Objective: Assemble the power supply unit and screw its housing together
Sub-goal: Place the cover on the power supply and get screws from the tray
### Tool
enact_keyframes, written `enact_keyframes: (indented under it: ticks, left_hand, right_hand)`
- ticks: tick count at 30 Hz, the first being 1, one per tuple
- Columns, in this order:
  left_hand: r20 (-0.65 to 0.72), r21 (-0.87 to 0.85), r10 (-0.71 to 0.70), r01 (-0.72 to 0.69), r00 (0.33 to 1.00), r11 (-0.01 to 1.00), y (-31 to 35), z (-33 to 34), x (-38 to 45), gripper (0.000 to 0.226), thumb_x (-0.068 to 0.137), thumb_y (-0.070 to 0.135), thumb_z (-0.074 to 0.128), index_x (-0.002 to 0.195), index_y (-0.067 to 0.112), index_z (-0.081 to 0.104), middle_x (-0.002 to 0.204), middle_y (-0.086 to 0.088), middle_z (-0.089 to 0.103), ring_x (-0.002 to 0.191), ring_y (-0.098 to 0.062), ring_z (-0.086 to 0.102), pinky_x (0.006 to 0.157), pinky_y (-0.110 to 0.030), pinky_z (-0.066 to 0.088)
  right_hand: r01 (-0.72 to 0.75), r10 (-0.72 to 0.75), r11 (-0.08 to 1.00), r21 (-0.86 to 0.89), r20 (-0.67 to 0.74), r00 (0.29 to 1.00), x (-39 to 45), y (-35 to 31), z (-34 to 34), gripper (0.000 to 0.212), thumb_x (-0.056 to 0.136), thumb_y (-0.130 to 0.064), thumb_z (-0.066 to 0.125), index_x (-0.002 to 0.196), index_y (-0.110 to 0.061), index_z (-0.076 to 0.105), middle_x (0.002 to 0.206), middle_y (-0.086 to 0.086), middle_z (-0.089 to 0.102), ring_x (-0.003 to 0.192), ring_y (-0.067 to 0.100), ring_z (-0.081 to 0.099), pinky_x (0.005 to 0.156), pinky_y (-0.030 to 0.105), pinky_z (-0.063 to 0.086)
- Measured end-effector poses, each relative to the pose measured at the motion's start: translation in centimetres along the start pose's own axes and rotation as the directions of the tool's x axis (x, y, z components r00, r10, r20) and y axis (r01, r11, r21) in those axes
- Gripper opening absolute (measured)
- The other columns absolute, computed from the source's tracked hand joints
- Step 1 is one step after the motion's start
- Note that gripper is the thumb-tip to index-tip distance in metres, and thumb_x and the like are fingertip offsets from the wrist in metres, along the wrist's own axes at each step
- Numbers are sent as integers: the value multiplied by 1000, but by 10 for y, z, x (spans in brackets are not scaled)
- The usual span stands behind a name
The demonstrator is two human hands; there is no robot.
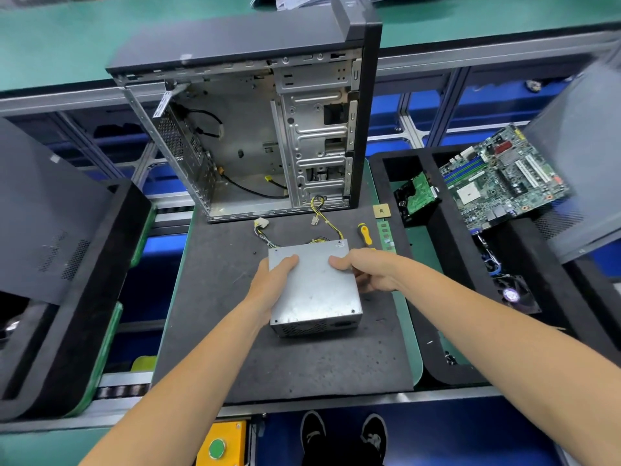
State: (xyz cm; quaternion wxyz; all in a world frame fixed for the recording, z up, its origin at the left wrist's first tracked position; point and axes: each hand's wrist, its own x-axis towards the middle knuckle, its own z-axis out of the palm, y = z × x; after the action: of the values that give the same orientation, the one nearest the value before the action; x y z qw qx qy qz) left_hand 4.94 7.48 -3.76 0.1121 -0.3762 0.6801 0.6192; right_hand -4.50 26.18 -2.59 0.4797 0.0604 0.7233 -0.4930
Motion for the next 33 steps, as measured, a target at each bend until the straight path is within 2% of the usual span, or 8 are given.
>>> enact_keyframes:
  ticks: [3,5,7,8,12,15,29,33]
  left_hand:
    - [-241,580,243,-61,940,812,5,-6,3,72,74,69,50,136,33,41,138,-1,42,133,-28,32,111,-51,14]
    - [-261,607,408,-180,875,774,14,-10,2,63,79,56,55,133,27,42,132,-2,45,127,-25,35,105,-46,19]
    - [-202,644,533,-298,822,705,23,-10,4,45,83,41,59,124,23,51,124,-1,48,121,-22,39,103,-42,24]
    - [-150,686,588,-345,795,641,26,-7,5,39,85,34,59,121,21,55,123,0,50,120,-21,42,103,-41,25]
    - [131,715,656,-529,743,457,39,14,7,34,89,33,56,119,18,58,120,1,57,117,-19,48,101,-36,27]
    - [266,738,602,-561,752,375,40,32,8,40,88,47,56,117,20,57,113,1,58,109,-20,51,96,-35,28]
    - [248,702,731,-638,636,317,22,42,9,44,85,49,60,115,17,56,102,1,54,98,-19,48,90,-27,29]
    - [251,687,723,-645,644,335,23,41,12,45,85,49,60,117,18,56,103,2,55,98,-18,49,91,-28,31]
  right_hand:
    - [3,-4,995,-102,-11,1000,-2,2,-5,58,81,-52,68,124,-14,57,127,9,60,110,29,57,90,35,46]
    - [44,-50,987,-156,-31,998,-2,-5,-10,68,83,-59,62,130,-11,52,129,10,57,114,29,55,97,38,44]
    - [136,-169,970,-201,-159,973,-1,-19,-15,64,90,-54,54,126,-2,53,139,18,26,104,25,57,103,46,43]
    - [165,-215,960,-226,-219,952,-1,-27,-16,58,94,-48,50,120,2,55,100,-4,34,94,22,55,101,44,46]
    - [137,-202,952,-272,-226,953,-1,-48,-11,25,96,-31,55,89,-8,60,79,7,52,74,20,50,67,30,45]
    - [137,-251,899,-415,-236,939,2,-56,-7,35,89,-14,60,60,-11,40,60,5,36,59,20,33,57,29,27]
    - [144,-278,846,-513,-195,941,23,-72,-2,30,79,-7,71,103,11,69,99,21,70,80,15,46,83,39,52]
    - [3,-133,816,-578,-183,974,30,-72,1,24,90,-14,62,68,-8,54,69,8,46,60,21,38,53,29,36]
